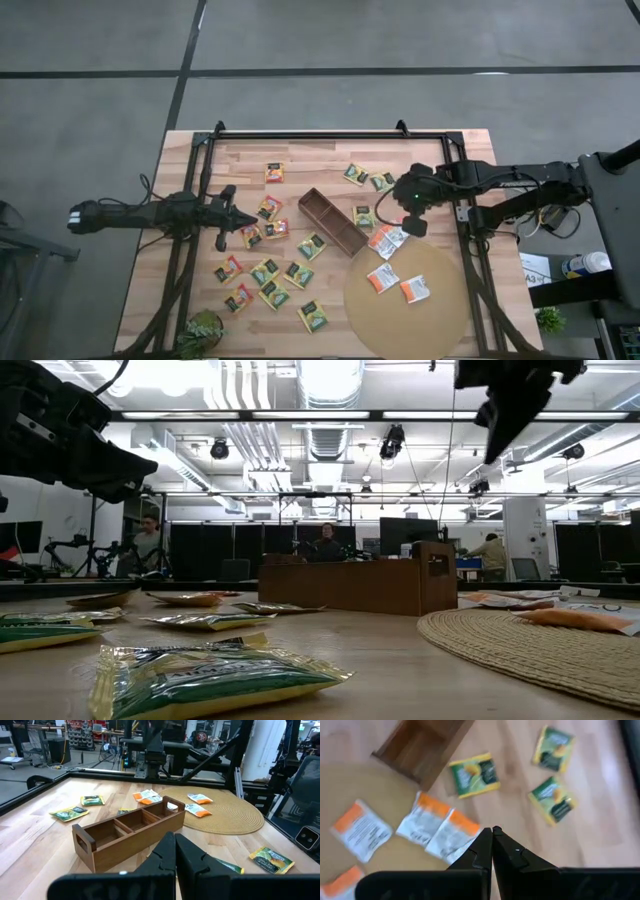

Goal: Pick & Place Tea
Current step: Put the white tea bag into the right section of the wooden organizer

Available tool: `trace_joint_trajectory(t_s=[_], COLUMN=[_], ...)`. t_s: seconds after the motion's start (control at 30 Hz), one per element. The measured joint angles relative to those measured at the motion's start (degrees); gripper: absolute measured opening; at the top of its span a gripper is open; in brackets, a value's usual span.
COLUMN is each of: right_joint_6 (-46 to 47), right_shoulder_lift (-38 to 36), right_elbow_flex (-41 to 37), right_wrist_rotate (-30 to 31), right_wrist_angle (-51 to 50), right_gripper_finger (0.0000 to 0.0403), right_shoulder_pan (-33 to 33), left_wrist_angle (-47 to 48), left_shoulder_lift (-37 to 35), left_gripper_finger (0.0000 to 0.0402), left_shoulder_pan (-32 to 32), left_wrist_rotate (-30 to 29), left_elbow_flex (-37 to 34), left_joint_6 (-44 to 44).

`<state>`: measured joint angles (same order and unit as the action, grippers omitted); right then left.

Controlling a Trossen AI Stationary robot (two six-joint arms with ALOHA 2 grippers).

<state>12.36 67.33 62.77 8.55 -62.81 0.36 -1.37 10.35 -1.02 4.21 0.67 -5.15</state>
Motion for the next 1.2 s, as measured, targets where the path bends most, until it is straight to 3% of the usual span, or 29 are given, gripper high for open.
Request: trace_joint_trajectory(t_s=[0.2,0.53,0.67,1.0,1.2], right_joint_6=[5.8,3.2,2.4,3.7,3.9], right_shoulder_lift=[-1.4,-1.6,-1.6,-1.6,-1.6], right_elbow_flex=[-5.1,-8.2,-8.3,-8.6,-8.6], right_wrist_rotate=[-3.7,-7.3,-7.5,-7.1,-7.1], right_wrist_angle=[0.1,0.2,0.6,1.1,1.6], right_gripper_finger=[0.0009,0.0014,0.0049,0.0181,0.0209], right_shoulder_pan=[0.0,0.2,0.1,0.2,0.3], left_wrist_angle=[0.0,0.0,0.0,0.0,0.0], left_shoulder_lift=[0.0,0.0,0.0,0.0,0.0], left_gripper_finger=[0.0000,0.0000,0.0000,0.0000,0.0000], left_shoulder_pan=[0.0,0.0,0.0,0.0,0.0], left_wrist_rotate=[0.0,0.0,0.0,0.0,0.0], left_elbow_flex=[0.0,0.0,0.0,0.0,0.0], left_joint_6=[0.0,0.0,0.0,0.0,0.0])
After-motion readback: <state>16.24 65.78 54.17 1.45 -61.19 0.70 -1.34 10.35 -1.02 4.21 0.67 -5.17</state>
